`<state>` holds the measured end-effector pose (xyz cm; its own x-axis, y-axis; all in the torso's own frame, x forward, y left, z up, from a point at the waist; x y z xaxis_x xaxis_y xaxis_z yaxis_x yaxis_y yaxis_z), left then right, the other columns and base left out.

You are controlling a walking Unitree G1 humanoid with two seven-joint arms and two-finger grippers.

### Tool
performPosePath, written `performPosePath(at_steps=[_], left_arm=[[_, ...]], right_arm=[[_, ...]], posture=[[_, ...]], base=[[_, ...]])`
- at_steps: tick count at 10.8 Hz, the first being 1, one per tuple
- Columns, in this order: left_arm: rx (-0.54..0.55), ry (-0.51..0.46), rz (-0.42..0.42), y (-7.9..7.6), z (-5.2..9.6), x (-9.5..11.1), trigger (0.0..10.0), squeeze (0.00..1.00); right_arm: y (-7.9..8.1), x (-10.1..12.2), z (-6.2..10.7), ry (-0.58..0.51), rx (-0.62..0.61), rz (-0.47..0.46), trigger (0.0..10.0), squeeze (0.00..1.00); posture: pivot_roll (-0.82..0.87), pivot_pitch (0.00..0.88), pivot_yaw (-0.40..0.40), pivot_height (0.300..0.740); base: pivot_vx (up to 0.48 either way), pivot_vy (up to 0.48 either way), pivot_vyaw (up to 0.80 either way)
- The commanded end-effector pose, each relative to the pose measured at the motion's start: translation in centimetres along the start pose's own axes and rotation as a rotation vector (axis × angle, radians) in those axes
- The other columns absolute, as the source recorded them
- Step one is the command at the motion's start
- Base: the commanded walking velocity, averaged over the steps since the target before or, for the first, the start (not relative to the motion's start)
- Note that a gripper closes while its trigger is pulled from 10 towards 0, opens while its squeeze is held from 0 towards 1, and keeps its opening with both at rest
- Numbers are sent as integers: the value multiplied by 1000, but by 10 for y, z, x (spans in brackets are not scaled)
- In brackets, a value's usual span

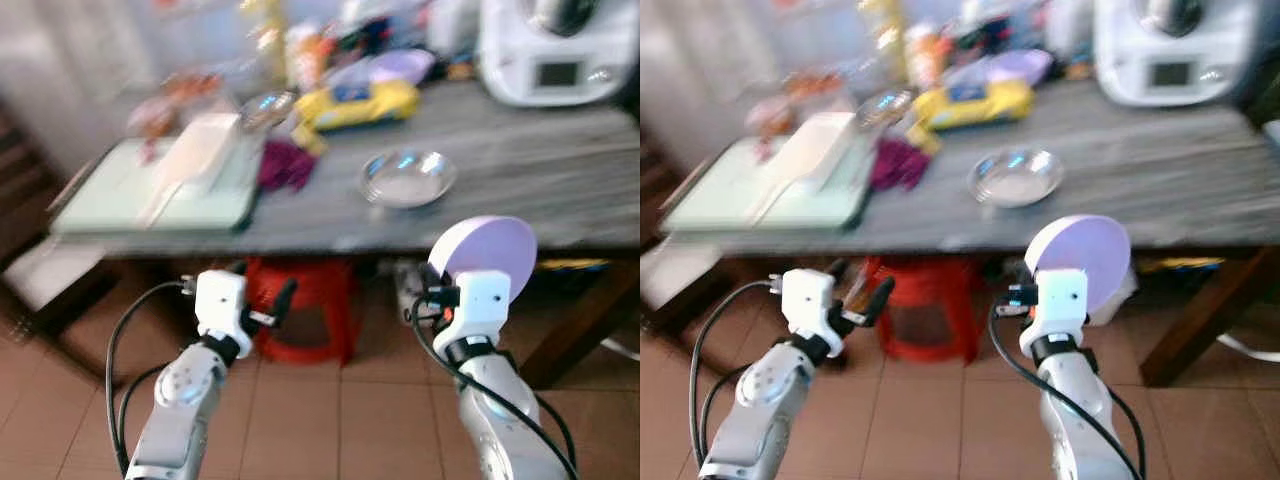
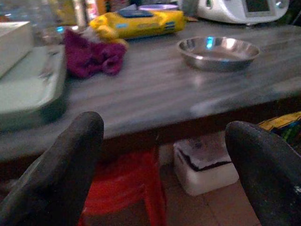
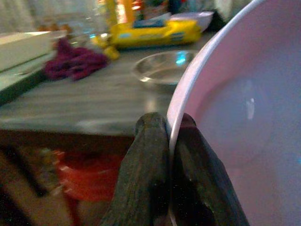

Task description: Setting the table

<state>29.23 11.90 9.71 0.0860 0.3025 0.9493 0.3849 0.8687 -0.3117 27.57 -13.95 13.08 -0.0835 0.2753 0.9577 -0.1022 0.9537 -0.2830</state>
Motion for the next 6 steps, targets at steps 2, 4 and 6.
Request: performPosePath(at_steps=[2,4,6], left_arm=[[-26,-5,-14,-4,-2,2,10000,0],[-37,-11,-19,-6,-3,4,10000,0],[-45,-12,-18,-8,-3,4,10000,0]], right_arm=[[-7,26,-5,-102,-17,58,10000,0],[-8,28,-5,-106,-21,62,10000,0],[-6,28,-4,-105,-17,66,10000,0]], posture=[[-106,65,106,740],[-107,62,103,740],[-108,65,101,740]], base=[[392,0,0],[392,0,0],[392,0,0]])
Point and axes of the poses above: a point about 5 cm out from each wrist's last joint towards the gripper, its own z axis pointing back from the gripper into the wrist, its own x axis along the axis of the wrist's last joint, y = z × x, the point moved 2 cm from there along -z, pointing out of the wrist towards the gripper, and after that the axes turned 15 degrees about z, right-handed, at the moved point
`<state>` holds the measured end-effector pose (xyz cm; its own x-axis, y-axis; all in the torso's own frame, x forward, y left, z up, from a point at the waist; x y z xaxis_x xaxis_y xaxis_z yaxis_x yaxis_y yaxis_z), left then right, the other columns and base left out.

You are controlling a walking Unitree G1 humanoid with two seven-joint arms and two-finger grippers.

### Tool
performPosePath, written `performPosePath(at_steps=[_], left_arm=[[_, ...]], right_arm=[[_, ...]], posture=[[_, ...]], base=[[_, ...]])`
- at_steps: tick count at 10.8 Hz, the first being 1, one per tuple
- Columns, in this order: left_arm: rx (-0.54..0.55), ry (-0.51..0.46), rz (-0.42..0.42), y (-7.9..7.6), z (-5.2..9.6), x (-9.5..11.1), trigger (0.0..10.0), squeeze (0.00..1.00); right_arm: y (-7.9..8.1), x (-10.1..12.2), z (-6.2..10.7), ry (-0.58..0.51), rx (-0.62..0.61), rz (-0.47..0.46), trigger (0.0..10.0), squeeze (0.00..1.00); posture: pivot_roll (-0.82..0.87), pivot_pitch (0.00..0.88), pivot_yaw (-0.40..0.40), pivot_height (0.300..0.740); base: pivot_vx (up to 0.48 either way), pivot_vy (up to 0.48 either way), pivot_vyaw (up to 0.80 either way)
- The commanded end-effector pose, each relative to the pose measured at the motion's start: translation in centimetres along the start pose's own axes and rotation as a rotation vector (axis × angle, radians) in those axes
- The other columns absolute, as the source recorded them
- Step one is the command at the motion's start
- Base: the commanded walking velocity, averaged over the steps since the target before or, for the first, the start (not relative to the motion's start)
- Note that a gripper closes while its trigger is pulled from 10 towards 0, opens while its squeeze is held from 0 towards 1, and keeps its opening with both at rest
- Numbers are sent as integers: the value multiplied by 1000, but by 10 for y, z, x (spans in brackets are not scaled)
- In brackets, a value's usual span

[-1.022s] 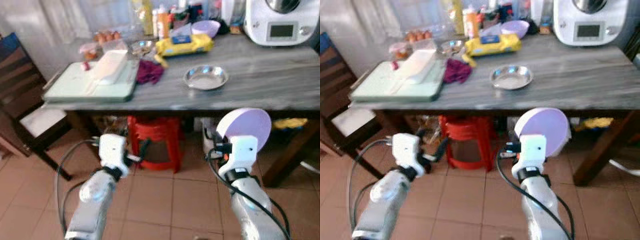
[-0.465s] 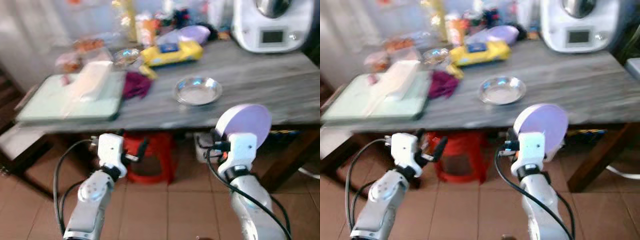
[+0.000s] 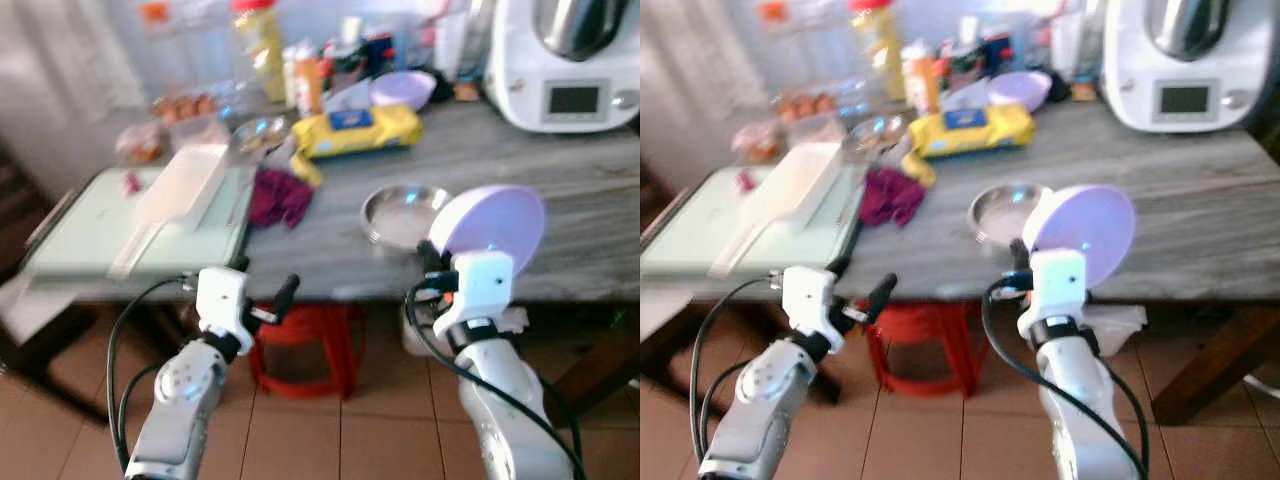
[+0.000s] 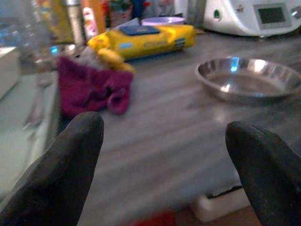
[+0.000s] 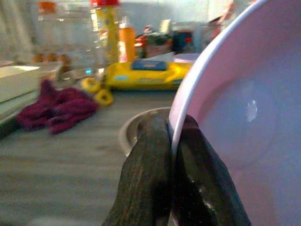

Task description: Setting the table

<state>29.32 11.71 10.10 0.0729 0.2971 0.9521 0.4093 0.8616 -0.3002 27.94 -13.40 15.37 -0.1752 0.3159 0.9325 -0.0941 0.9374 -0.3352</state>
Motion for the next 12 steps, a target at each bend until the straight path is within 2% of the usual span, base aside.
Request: performPosePath(at_steps=[1,7,10,12], left_arm=[[-19,-1,-8,-5,-1,0,10000,0],[-23,12,-14,-4,3,-1,10000,0],[-38,9,-17,-3,10,1,10000,0],[-55,23,-46,1,20,3,10000,0]], right_arm=[[-5,5,0,-16,-12,13,10000,0],[-1,10,1,-34,14,36,10000,0],[-2,10,0,-30,16,34,10000,0],[-2,10,-2,-34,30,7,10000,0]], posture=[[-107,66,100,740],[-106,73,103,740],[-99,78,104,740],[-91,86,102,740]], base=[[390,0,0],[384,0,0],[0,0,0],[0,0,0]])
Point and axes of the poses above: a point about 5 cm out from each wrist's last joint towards the gripper, its own z axis pointing back from the gripper into the wrist, its own x axis along the axis of the wrist's last joint, y = z × x, the point moved 2 cm from there along -z, pointing out of the wrist towards the gripper, and after that the axes turned 15 degrees about z, right-handed, at the moved point
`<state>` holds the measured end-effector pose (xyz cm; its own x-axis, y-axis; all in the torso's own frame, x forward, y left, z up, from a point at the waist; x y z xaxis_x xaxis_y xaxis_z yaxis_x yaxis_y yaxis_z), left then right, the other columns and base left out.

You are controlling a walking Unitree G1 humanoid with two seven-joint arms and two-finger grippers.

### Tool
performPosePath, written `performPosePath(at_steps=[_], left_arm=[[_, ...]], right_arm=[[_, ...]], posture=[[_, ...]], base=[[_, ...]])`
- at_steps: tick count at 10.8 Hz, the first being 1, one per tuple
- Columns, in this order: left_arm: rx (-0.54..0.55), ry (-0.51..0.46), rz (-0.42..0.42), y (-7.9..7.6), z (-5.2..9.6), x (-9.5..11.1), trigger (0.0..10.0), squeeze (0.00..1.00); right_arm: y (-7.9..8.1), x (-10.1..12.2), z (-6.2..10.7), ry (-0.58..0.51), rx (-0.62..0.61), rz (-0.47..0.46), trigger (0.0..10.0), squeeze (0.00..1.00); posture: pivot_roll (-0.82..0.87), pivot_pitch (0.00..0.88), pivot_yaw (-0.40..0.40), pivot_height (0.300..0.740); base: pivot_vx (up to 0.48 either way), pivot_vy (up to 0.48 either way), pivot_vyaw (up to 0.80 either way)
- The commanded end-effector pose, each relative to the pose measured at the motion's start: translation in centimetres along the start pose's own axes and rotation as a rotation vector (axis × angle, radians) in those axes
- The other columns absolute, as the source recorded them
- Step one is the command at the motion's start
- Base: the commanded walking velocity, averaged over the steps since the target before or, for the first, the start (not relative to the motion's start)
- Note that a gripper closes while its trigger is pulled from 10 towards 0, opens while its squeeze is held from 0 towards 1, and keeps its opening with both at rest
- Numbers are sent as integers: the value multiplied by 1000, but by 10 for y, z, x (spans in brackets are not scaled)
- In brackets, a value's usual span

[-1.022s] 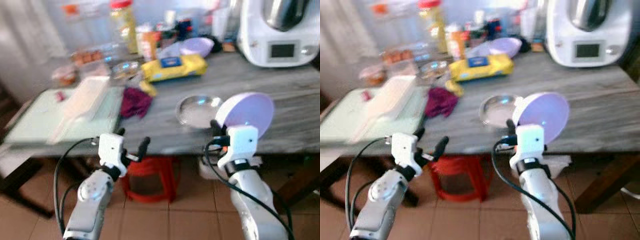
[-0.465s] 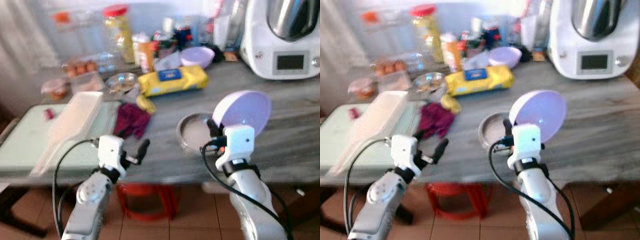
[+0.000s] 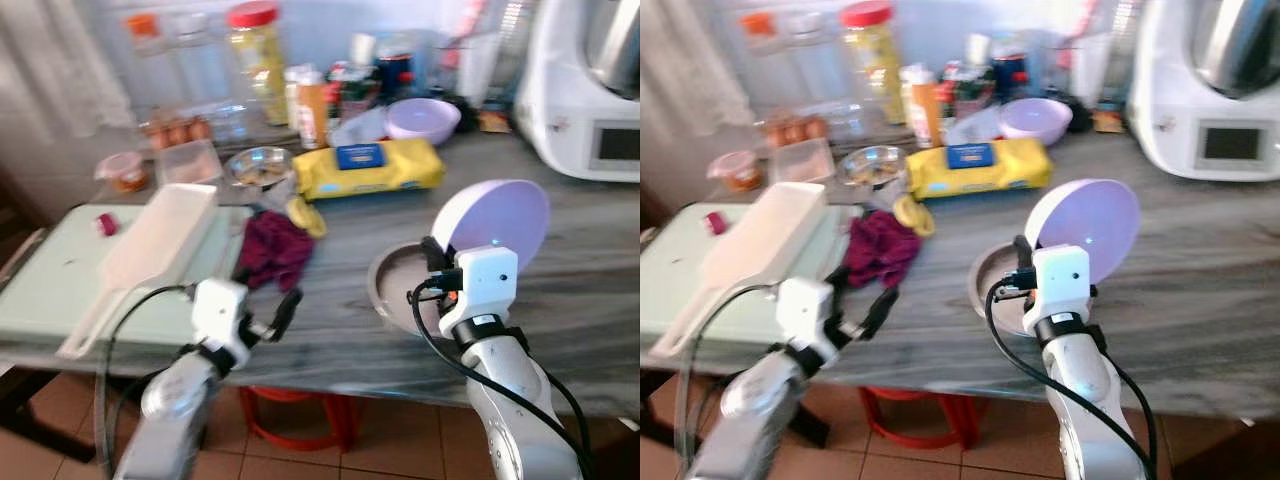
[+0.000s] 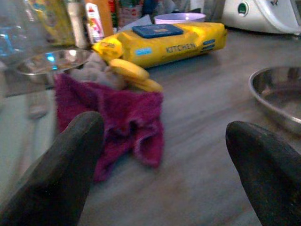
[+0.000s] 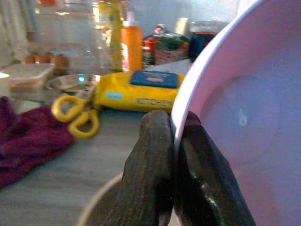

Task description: Setting the table

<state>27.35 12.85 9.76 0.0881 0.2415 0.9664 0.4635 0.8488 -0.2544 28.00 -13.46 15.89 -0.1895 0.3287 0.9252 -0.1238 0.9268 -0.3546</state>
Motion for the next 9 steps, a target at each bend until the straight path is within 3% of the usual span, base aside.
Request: performPosePath(at_steps=[1,4,7,9], left_arm=[[-17,-4,-7,-1,1,4,10000,0],[-85,43,-50,-5,14,3,10000,0],[-76,32,-58,-8,26,6,10000,0],[-122,36,-35,-11,31,8,10000,0]], right_arm=[[2,6,-2,-21,20,-9,10000,0],[9,5,-10,-24,167,10,10000,0],[16,18,-37,-122,402,160,10000,0],[19,23,-43,-148,468,182,10000,0]], posture=[[-89,91,100,740],[-50,111,88,740],[5,104,61,740],[14,111,54,740]], base=[[0,0,0],[0,0,0],[0,0,0],[0,0,0]])
Point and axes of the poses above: a point about 5 cm out from each wrist's last joint towards the gripper, its own z axis pointing back from the gripper into the wrist, its own x axis along the axis of the wrist's last joint, y = z × x, the point moved 2 cm from there along -z, pointing out of the wrist towards the gripper, and after that the axes turned 15 degrees about z, right-handed, at the moved point
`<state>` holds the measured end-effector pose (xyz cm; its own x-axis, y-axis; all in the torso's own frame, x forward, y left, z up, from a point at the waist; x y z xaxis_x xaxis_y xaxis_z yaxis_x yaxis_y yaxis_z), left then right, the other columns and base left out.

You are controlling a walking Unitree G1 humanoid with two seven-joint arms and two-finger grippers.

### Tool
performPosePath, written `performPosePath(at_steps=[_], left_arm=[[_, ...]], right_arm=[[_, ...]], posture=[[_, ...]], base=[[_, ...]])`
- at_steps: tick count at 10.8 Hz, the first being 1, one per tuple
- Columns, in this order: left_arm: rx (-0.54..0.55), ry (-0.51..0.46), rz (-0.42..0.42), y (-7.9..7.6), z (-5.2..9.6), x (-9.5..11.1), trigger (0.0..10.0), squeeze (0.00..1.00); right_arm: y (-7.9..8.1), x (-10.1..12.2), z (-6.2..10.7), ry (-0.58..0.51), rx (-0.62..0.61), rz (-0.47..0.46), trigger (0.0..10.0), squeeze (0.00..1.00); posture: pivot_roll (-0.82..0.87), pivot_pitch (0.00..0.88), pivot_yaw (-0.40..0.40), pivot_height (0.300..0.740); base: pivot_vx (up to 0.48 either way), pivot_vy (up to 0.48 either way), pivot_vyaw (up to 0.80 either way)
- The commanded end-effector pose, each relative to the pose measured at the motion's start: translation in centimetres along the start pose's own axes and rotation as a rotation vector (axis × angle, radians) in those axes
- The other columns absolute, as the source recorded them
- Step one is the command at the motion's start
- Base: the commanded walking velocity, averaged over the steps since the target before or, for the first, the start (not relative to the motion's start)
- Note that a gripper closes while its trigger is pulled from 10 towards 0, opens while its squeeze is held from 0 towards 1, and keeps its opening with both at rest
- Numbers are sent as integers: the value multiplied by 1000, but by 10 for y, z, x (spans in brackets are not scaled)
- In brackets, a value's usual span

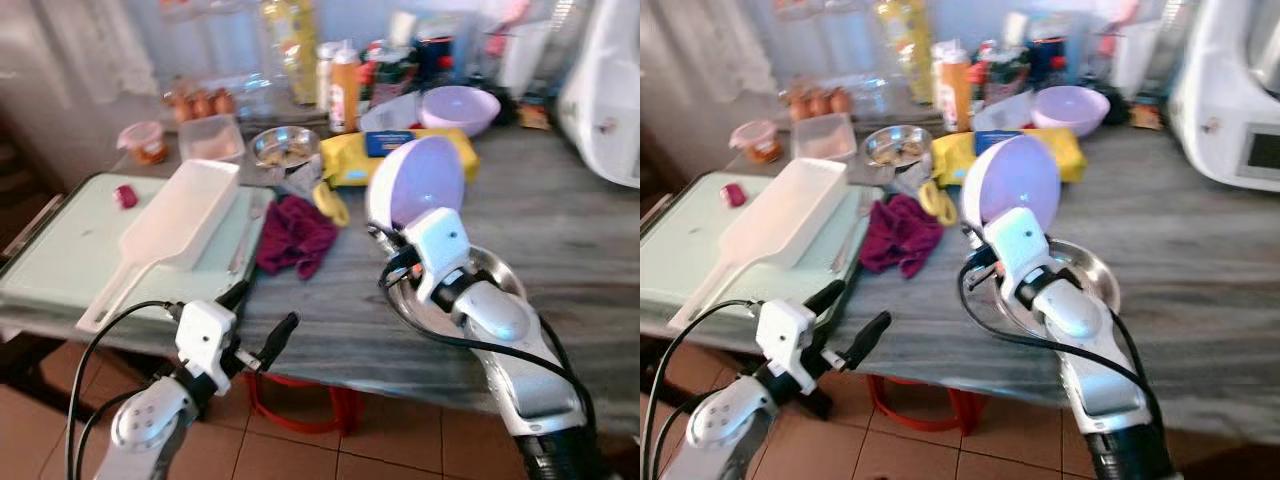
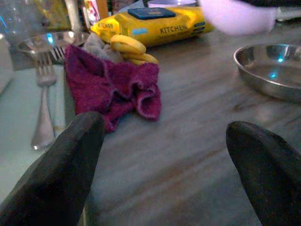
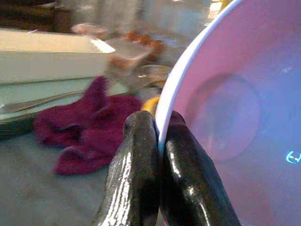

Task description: Setting the table

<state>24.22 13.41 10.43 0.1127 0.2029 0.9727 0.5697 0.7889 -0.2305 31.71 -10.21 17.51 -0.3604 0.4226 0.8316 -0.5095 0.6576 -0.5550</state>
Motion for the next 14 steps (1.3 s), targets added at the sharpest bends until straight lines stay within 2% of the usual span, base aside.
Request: performPosePath(at_steps=[1,3,5,7,8,9,12,13,14], left_arm=[[-40,2,4,-5,3,5,10000,0],[-32,-5,2,-9,4,9,10000,0],[-13,-11,32,-9,2,11,10000,0],[-13,-7,32,-9,1,12,10000,0],[24,0,77,-6,1,9,10000,0],[34,7,81,-4,0,8,10000,0],[65,29,95,3,-3,6,10000,0],[81,33,111,6,-3,3,10000,0],[79,34,113,7,-3,2,10000,0]], right_arm=[[5,11,-10,-54,115,35,10000,0],[22,9,-11,-87,308,42,10000,0],[32,5,-8,-75,388,55,10000,0],[31,-5,-2,-25,406,60,10000,0],[33,-11,3,5,437,64,10000,0],[37,-17,10,26,466,47,10000,0],[43,-20,16,44,511,39,10000,0],[44,-20,18,46,518,24,10000,902],[44,-20,18,43,517,17,10000,1000]], posture=[[16,116,50,740],[16,118,49,740],[12,115,47,740],[6,114,49,740],[2,117,53,740],[2,117,57,740],[-2,118,70,740],[-3,117,71,740],[-2,117,72,740]], base=[[0,0,0],[0,0,0],[0,0,0],[0,0,0],[0,0,0],[0,0,0],[0,0,0],[0,0,0],[0,0,0]])
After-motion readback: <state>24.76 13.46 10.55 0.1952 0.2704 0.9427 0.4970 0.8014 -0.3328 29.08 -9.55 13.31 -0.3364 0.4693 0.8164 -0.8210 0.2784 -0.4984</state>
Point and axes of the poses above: a point about 5 cm out from each wrist's last joint towards the gripper, its own z axis pointing back from the gripper into the wrist, its own x axis along the axis of the wrist's last joint, y = z × x, the point moved 2 cm from there along -z, pointing out of the wrist towards the gripper, and after that the axes turned 15 degrees about z, right-handed, at the moved point
